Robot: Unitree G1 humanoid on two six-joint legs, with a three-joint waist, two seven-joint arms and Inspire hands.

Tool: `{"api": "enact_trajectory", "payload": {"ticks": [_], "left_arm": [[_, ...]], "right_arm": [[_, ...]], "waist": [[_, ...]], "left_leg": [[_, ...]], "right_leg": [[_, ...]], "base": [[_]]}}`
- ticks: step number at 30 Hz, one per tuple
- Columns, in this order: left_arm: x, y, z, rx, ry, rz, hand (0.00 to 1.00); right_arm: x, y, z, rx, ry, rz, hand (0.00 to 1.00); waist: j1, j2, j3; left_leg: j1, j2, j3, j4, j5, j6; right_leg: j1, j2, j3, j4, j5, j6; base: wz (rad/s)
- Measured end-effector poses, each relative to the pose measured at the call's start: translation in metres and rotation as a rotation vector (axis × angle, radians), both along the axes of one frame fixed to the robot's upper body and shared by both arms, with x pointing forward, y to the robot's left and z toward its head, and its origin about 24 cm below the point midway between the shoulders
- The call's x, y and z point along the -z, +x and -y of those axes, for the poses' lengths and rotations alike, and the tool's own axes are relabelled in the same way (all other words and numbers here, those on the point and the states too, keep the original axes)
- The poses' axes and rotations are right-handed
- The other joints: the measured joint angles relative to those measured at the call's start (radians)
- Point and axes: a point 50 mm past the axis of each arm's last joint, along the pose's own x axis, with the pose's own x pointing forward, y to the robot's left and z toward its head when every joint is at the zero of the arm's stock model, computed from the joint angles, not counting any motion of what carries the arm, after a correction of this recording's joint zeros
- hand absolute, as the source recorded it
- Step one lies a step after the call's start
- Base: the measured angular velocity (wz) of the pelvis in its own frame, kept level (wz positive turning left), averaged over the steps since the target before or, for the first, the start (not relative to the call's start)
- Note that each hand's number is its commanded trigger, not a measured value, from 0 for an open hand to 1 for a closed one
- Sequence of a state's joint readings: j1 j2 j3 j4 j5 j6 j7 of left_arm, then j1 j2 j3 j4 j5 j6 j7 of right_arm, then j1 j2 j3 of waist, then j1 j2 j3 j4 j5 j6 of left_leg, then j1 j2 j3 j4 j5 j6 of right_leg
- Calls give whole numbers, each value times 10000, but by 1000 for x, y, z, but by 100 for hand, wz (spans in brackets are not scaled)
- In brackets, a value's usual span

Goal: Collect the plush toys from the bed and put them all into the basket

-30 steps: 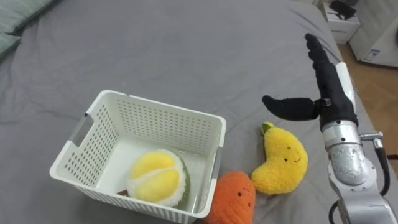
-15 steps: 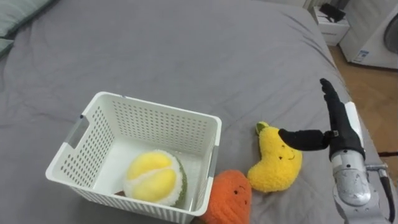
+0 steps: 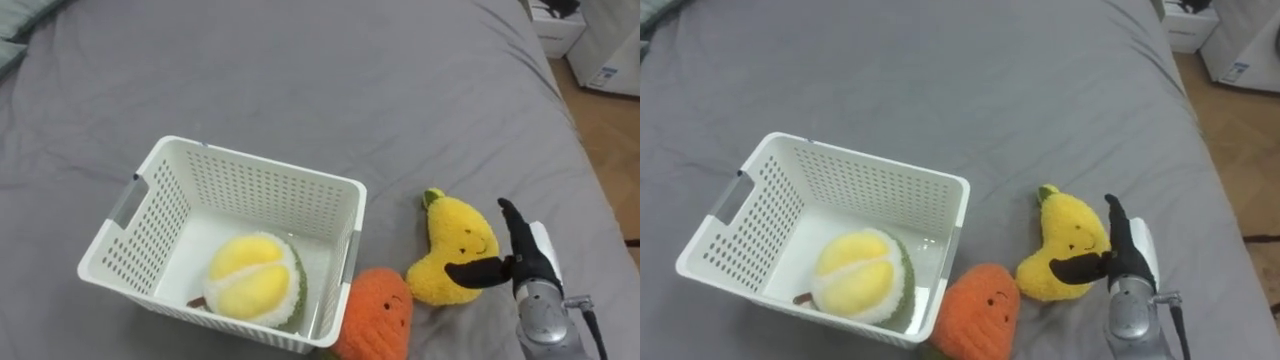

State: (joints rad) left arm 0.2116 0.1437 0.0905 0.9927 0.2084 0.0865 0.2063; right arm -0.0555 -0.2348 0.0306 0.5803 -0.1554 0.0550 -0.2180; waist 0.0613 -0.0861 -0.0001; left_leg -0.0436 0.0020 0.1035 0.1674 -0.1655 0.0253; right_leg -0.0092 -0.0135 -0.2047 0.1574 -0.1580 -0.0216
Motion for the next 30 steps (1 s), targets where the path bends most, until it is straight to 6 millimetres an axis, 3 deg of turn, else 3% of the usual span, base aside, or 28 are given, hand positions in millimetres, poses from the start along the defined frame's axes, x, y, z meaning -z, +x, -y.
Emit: {"api": "enact_trajectory", "payload": {"ticks": [13, 18, 30], "left_arm": [[-1, 14, 4, 463, -86, 259, 0], [-2, 19, 1, 582, 1, 327, 0], [-3, 24, -1, 661, 37, 470, 0]], "right_arm": [[9, 19, 4, 488, -51, -733, 0], [13, 19, 11, 843, -291, -1053, 0], [6, 28, 18, 681, -872, -843, 0]], "waist": [[16, 63, 9], [17, 58, 115], [75, 119, 133]], "left_leg": [[-661, -22, -307, 161, 4, -1], [-759, -34, -366, 172, 4, 0], [-1024, -65, -409, 179, 47, 9]], "right_leg": [[-475, -30, -382, -11, 13, -14], [-517, -33, -443, -33, 13, -14], [-795, -50, -451, -53, 22, -25]], "base": [[7], [3], [0]]}}
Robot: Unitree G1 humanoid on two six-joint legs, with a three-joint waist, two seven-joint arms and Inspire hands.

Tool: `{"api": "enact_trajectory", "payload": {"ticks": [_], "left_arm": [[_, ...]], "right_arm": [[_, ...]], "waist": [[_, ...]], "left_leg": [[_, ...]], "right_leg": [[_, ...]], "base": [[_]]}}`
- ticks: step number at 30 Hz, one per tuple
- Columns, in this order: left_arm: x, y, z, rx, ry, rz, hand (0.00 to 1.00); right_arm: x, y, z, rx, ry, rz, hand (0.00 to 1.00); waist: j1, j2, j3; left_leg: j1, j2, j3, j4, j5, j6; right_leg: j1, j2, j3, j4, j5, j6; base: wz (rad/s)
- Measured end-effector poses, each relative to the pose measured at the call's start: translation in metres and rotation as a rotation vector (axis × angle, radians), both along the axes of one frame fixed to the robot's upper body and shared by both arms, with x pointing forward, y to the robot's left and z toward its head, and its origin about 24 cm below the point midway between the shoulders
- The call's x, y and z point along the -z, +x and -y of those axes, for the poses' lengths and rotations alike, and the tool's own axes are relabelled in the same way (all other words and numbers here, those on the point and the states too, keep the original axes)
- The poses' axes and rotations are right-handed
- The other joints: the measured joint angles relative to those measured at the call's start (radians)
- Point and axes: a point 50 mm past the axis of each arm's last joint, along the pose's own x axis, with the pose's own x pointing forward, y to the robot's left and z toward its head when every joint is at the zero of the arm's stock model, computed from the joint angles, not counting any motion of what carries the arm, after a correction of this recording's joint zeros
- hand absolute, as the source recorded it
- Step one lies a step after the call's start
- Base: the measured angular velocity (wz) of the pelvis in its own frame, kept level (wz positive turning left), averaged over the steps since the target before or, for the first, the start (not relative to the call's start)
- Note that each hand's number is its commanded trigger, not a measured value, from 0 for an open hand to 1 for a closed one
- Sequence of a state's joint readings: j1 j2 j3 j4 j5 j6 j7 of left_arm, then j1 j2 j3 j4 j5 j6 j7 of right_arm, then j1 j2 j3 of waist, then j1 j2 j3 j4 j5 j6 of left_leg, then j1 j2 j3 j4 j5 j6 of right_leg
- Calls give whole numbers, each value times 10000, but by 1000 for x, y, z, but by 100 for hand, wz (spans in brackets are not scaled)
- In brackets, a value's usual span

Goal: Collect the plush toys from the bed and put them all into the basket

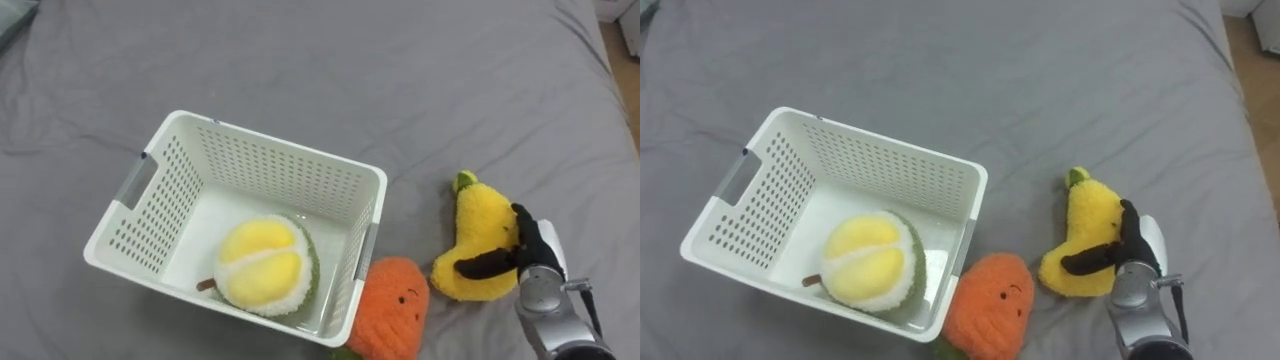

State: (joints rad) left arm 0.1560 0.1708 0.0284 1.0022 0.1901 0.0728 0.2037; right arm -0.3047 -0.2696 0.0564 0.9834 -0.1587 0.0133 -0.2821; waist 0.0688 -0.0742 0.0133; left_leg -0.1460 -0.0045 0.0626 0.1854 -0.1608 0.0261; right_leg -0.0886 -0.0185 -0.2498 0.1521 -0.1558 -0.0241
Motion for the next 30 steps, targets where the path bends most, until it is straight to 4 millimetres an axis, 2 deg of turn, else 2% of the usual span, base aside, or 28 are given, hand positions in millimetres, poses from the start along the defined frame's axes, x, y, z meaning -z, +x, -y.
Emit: {"api": "enact_trajectory", "payload": {"ticks": [6, 7, 8, 9, 10, 15, 20, 30], "left_arm": [[-1, 6, 0, 47, -119, 104, 0], [-1, 6, 0, 59, -153, 97, 0], [-1, 6, 0, 67, -163, 111, 0], [-1, 7, 0, 74, -166, 126, 0], [-2, 13, 0, 112, -172, 246, 0], [-2, 16, 1, 113, -195, 297, 0], [-2, 22, 4, 353, -358, 328, 0], [-1, 24, 7, 607, -402, 224, 0]], "right_arm": [[2, -3, 9, 224, -185, -364, 0], [2, -2, 9, 222, -189, -351, 9], [2, -2, 9, 221, -190, -341, 64], [2, -2, 9, 221, -192, -342, 91], [2, -2, 10, 231, -198, -373, 100], [2, -3, 13, 387, -323, -482, 100], [-7, -1, 29, 684, -869, -330, 100], [-7, 0, 28, 370, -1301, -404, 100]], "waist": [[195, 1, 0], [198, 1, 0], [197, 1, 0], [198, 2, 0], [199, 5, -1], [298, 61, 10], [446, 123, 9], [471, 165, -4]], "left_leg": [[-13, -42, -117, -3, 77, 16], [-20, -45, -126, -3, 94, 17], [-28, -52, -148, -3, 110, 22], [-30, -57, -163, -2, 118, 24], [-26, -63, -172, 0, 125, 25], [-21, -73, -161, 1, 137, 44], [-49, -77, -144, -27, 145, 52], [-89, -80, -147, -41, 150, 55]], "right_leg": [[8, -40, -57, 22, 5, -7], [7, -47, -86, 30, 9, -11], [7, -56, -132, 37, 12, -13], [7, -61, -132, 43, 12, -13], [3, -65, -124, 58, 13, -13], [-46, -81, -74, 156, 27, -3], [-108, -76, -27, 185, 41, 8], [-158, -82, -29, 177, 40, 8]], "base": [[5], [6], [7], [5], [0], [-1], [-2], [0]]}}
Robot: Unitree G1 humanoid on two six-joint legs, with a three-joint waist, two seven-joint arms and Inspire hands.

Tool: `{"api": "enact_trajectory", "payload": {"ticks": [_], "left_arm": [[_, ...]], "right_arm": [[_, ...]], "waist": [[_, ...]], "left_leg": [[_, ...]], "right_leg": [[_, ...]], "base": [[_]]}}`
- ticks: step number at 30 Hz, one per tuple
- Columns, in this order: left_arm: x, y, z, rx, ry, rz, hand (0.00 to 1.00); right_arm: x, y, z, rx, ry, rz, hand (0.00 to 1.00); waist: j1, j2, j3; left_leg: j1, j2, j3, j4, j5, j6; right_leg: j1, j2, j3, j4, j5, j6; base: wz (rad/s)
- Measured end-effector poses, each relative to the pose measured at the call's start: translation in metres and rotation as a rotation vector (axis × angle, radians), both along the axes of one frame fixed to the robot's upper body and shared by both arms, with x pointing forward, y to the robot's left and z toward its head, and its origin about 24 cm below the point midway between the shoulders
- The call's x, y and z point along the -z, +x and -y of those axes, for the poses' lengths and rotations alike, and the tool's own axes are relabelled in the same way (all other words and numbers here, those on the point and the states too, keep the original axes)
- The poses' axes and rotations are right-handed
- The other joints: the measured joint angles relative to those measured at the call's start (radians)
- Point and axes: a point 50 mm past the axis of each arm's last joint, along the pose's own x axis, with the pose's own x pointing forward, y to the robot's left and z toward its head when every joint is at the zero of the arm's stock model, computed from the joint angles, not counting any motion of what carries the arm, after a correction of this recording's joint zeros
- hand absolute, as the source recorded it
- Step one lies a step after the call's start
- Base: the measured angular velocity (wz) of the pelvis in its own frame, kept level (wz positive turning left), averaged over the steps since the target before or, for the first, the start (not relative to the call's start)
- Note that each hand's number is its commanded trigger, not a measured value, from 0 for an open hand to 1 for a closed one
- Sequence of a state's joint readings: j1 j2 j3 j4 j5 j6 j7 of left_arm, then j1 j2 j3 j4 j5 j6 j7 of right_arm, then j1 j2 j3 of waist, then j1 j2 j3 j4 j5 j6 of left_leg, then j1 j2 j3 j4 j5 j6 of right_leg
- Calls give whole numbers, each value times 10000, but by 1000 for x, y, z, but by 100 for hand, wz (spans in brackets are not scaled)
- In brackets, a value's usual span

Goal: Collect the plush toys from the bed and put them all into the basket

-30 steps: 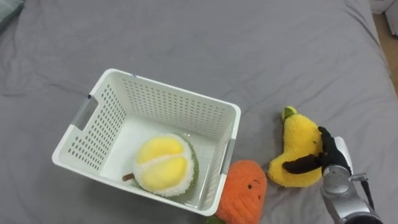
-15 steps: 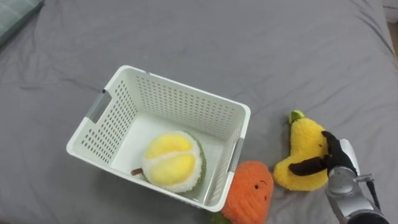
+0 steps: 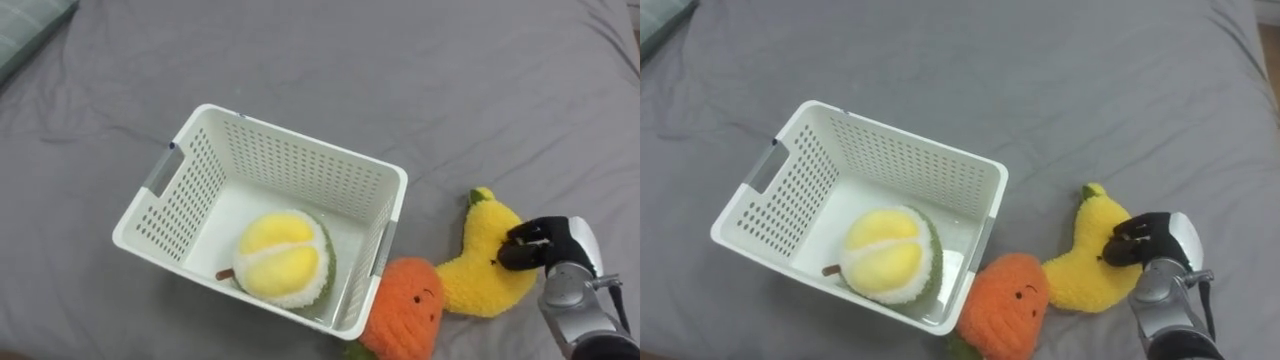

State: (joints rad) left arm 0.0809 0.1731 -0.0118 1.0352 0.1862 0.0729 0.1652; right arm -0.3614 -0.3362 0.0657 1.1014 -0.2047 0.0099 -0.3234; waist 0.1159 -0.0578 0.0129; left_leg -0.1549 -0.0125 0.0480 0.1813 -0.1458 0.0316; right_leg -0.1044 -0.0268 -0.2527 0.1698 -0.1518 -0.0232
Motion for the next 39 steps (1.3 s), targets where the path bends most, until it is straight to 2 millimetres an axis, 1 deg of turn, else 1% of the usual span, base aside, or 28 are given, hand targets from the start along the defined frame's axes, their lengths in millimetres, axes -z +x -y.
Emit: {"api": "enact_trajectory", "payload": {"ticks": [5, 10, 13, 19, 28, 33, 37, 38, 39], "left_arm": [[0, 1, 0, 10, -1, -4, 0], [0, 3, 0, 23, 0, 37, 0], [0, 4, 0, 30, 1, 54, 0], [0, 4, 0, 17, -4, 25, 0], [0, 5, 1, -614, -349, 267, 0], [-1, 7, 0, -558, -332, 434, 0], [0, 6, 2, -385, -331, 300, 0], [2, 1, 1, -439, -346, 137, 0], [2, 1, 1, -444, -351, 141, 0]], "right_arm": [[0, 0, -1, -334, -329, -181, 100], [1, 0, -1, -339, -293, -242, 100], [0, 0, -1, -339, -321, -242, 100], [0, 0, 4, -235, -392, -382, 100], [-2, 1, 4, 194, 56, -105, 100], [-12, 10, 5, 245, 25, 477, 100], [-30, 27, -5, -279, -44, 1528, 100], [-35, 31, -8, -469, -53, 1787, 100], [-38, 33, -10, -558, -50, 1949, 100]], "waist": [[1, -17, 8], [3, -65, 36], [2, -96, 34], [5, -93, 35], [1, -100, 36], [-89, -163, 16], [-138, -189, 23], [-153, -203, 22], [-168, -204, 23]], "left_leg": [[-3, -3, 1, 2, 7, 4], [-57, -1, 0, 19, 19, 4], [-140, 0, 0, 20, 22, 6], [-174, -4, 29, 21, 24, 8], [-182, 1, 44, -103, 68, 17], [-359, -16, 0, -143, 141, 2], [-255, -9, 171, -162, 148, 3], [-146, -7, 216, -181, 148, 3], [-84, -7, 222, -196, 148, 3]], "right_leg": [[-2, -5, 0, 0, 0, 0], [-43, -7, -6, 5, 0, -1], [-136, -10, -9, 23, 6, -2], [-166, -14, -1, 10, 7, -1], [-203, -8, 4, 13, 8, -1], [-403, -31, -82, 29, 8, 0], [-375, -31, 33, 36, 8, 0], [-288, -32, 30, 34, 8, 0], [-234, -32, 31, 24, 8, 0]], "base": [[0], [0], [0], [0], [0], [2], [-8], [-7], [0]]}}
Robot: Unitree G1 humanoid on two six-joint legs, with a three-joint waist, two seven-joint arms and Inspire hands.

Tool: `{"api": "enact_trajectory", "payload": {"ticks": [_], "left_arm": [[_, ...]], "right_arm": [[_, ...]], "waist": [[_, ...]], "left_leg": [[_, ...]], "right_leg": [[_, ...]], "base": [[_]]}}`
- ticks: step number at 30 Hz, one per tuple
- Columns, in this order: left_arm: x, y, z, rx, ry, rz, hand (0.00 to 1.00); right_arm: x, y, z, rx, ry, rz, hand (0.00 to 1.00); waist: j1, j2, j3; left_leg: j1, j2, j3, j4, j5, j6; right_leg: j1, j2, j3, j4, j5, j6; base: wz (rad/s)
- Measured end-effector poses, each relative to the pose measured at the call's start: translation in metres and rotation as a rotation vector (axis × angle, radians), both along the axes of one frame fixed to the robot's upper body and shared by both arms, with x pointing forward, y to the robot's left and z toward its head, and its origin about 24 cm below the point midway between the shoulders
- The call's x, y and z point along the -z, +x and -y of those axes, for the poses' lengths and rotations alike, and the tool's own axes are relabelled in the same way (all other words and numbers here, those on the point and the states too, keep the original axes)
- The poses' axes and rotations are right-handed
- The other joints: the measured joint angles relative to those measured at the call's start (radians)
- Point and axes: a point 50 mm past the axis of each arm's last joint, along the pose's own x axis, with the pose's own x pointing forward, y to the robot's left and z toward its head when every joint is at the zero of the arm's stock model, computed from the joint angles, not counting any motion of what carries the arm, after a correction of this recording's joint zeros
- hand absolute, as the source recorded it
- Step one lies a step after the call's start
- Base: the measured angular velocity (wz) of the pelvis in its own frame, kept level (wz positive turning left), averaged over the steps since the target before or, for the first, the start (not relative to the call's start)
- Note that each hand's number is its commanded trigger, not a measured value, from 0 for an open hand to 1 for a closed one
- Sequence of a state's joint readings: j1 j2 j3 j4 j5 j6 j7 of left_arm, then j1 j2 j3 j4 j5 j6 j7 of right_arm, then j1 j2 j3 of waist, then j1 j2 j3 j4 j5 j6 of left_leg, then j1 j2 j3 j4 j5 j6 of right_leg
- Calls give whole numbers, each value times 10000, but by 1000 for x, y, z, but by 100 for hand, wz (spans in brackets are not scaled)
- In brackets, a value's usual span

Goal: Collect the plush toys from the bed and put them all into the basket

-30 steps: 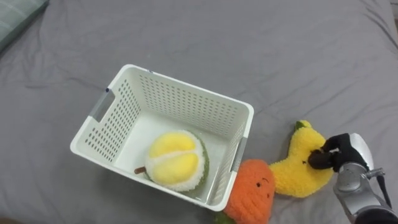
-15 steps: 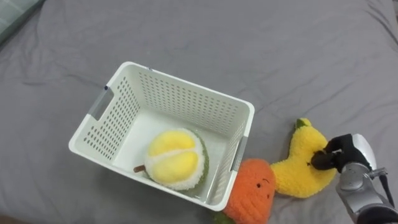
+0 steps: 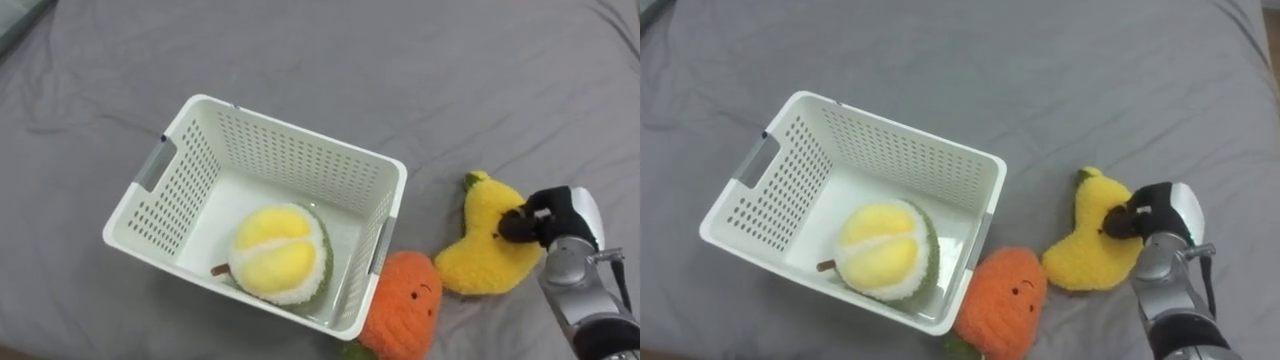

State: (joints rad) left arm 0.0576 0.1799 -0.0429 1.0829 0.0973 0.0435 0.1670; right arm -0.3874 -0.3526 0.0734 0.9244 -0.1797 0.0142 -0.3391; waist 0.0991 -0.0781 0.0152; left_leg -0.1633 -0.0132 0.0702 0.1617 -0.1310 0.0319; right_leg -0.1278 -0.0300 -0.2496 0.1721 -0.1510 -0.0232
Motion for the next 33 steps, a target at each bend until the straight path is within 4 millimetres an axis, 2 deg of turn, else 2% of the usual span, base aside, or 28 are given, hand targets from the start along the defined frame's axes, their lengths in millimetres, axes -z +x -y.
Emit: {"api": "enact_trajectory", "payload": {"ticks": [3, 5, 7, 8, 10, 15, 17, 21, 33], "left_arm": [[0, -3, -2, -80, 28, -46, 0], [0, -5, -6, -289, 70, -54, 0], [0, -8, -7, -452, 121, -68, 0], [0, -9, -8, -527, 166, -75, 0], [0, -12, -8, -571, 220, -122, 0], [2, -19, -8, -734, 185, -300, 0], [2, -24, -8, -851, 150, -390, 0], [3, -27, -7, -1019, 112, -377, 0], [3, -39, -10, -1238, 192, -499, 0]], "right_arm": [[-23, 13, -12, -612, -50, 1160, 100], [-39, 20, -20, -1090, -241, 1888, 100], [-45, 20, -24, -1342, -347, 2204, 100], [-50, 19, -27, -1597, -637, 2389, 100], [-57, 16, -31, -1927, -1096, 2679, 100], [-63, 9, -33, -2079, -1153, 3076, 100], [-69, 10, -36, -2177, -1147, 3328, 100], [-80, 11, -37, -2222, -1165, 3835, 100], [-141, 10, -62, -3459, -1234, 6201, 100]], "waist": [[-165, -24, -3], [-290, -127, -28], [-332, -217, -49], [-361, -265, -89], [-415, -275, -90], [-418, -233, -99], [-433, -162, -81], [-422, -82, -102], [-361, -53, -135]], "left_leg": [[121, -1, 8, -2, 0, 0], [225, 4, -7, 10, 0, 0], [354, 2, -29, 15, -1, 1], [385, -1, -27, 34, -2, 2], [497, -12, -25, 42, -4, 6], [895, -13, 13, 0, -31, 34], [1068, -10, 47, -31, -31, 34], [1123, -1, 95, -55, -29, 33], [1630, 1, 60, -268, -32, 28]], "right_leg": [[131, -6, -14, -14, -1, 2], [254, -6, -11, -14, -2, 3], [417, -7, -23, -35, -3, 4], [460, -10, -17, -33, -3, 4], [569, -20, -10, -31, -1, 7], [954, -20, 25, -48, -14, 27], [1099, -17, 60, -51, -14, 27], [1127, -8, 111, -42, -13, 26], [1523, 8, 118, -44, -57, 97]], "base": [[0], [3], [2], [0], [0], [0], [-4], [-5], [0]]}}
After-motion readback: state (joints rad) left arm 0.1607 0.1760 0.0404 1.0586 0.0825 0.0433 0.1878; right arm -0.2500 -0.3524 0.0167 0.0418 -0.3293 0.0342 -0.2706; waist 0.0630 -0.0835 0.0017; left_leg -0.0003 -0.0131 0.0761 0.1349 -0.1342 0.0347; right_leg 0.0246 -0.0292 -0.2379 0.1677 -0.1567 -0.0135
